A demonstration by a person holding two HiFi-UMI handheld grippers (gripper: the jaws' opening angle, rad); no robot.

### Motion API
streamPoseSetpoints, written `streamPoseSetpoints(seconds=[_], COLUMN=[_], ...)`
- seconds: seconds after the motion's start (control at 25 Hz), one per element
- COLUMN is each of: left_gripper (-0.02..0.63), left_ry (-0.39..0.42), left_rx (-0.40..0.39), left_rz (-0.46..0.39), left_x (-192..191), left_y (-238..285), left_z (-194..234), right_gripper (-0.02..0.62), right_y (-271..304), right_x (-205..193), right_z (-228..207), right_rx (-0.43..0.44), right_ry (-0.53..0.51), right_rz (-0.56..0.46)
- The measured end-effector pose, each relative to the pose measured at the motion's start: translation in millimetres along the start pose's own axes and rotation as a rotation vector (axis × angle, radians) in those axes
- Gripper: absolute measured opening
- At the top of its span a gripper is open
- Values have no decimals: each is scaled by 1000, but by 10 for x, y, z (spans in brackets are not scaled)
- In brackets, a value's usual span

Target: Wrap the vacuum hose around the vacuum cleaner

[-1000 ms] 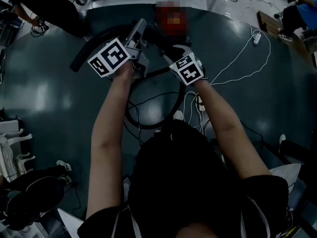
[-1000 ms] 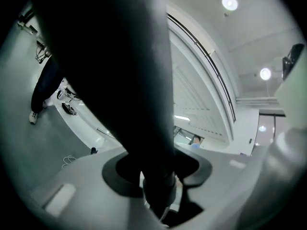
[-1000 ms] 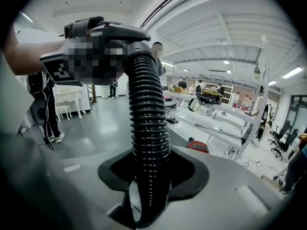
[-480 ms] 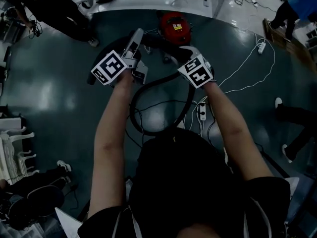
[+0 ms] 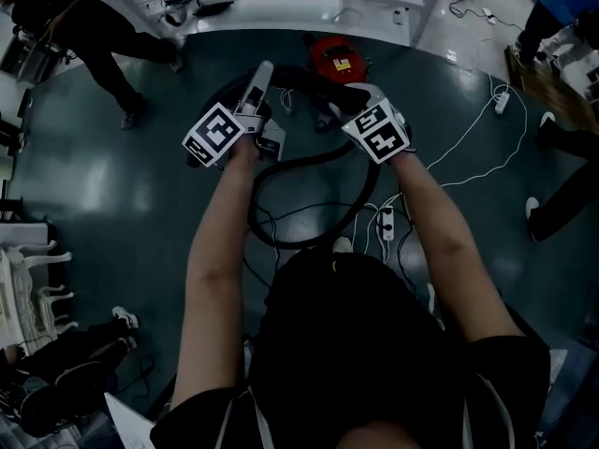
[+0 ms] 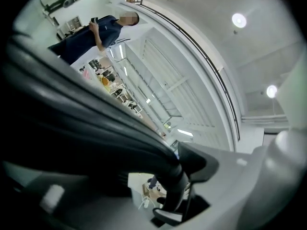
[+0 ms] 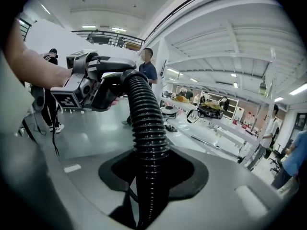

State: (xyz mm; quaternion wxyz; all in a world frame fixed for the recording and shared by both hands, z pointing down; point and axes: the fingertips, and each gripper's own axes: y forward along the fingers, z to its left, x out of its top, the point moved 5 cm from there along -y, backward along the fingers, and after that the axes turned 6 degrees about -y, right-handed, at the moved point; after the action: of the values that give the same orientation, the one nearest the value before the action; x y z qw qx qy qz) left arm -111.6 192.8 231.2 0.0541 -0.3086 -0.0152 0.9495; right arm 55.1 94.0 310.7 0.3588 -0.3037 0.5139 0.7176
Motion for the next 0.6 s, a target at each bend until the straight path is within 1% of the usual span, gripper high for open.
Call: streamPoseSetpoints(seconds=[0.12,0.32,0.36,0.44,0.52,0.6], left_gripper=[301,322,328,336,342,342], left_ry=[-50,-90,-85,-44,14,59], left_rx=[-4,-39,-47,-53,-50,-50], left_rz=[-18,-34,-34,-19,23,87], left_x=[85,71,77,96,113,127], left_y=[-6,26,31,45,61,86], left_z=[54,129,149,168,206,278], right_gripper=[160,160,160,160,160,160], right_y=[47,137,156,186,216,275], right_x=[126,178,195,239,287,355], right_z=[-77,-225,-243,-291,-358,-414], right_rx=[-13,-39,-44,-58,-78,-93], right_ry=[-40,-130,-137,-130,-95,-50], right_rz=[5,-2,0,2,4,4])
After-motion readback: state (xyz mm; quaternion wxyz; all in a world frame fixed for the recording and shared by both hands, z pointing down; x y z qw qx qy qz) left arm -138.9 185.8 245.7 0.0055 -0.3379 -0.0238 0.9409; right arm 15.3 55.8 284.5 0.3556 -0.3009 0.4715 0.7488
